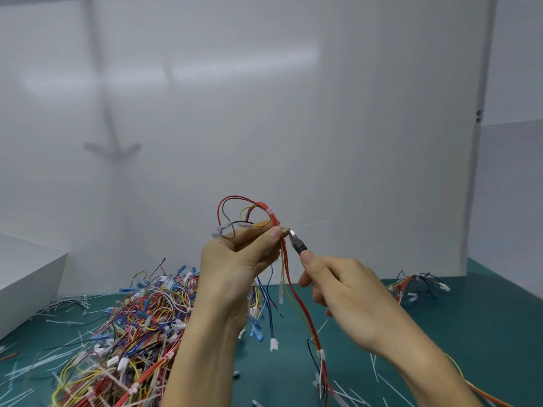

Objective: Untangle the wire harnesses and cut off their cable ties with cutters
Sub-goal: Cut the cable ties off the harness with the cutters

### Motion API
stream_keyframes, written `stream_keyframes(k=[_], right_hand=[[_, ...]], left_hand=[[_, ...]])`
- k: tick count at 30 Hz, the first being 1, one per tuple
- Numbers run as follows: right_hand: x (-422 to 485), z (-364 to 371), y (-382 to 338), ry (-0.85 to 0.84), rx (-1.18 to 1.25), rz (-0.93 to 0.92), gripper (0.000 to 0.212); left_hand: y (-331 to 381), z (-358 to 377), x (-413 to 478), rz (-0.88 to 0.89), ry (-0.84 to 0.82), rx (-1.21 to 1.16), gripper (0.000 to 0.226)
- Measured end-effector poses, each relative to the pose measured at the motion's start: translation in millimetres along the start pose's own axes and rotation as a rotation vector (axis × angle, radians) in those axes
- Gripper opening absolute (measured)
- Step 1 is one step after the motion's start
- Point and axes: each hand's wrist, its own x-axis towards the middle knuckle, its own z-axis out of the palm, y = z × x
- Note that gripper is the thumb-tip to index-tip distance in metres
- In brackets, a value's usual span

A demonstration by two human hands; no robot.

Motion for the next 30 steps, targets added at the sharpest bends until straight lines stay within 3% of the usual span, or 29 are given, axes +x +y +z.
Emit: stream_keyframes(k=[3,8,14,30], right_hand=[[-0.8,0.1,-1.9,0.017,-0.016,-0.01,0.068],[-1.9,-1.6,-3.1,0.055,-0.161,-0.056,0.078],[-3.7,-0.4,-5.6,0.049,-0.109,-0.061,0.069],[-4.0,-4.0,-1.2,0.074,-0.165,-0.081,0.068]], left_hand=[[-1.7,-0.4,1.1,0.016,-0.005,0.007,0.028],[-3.1,-0.8,1.1,0.056,0.0,0.031,0.033],[-3.2,-0.7,1.2,0.069,-0.01,0.031,0.033],[-0.5,-5.8,1.3,0.063,-0.055,0.076,0.018]])
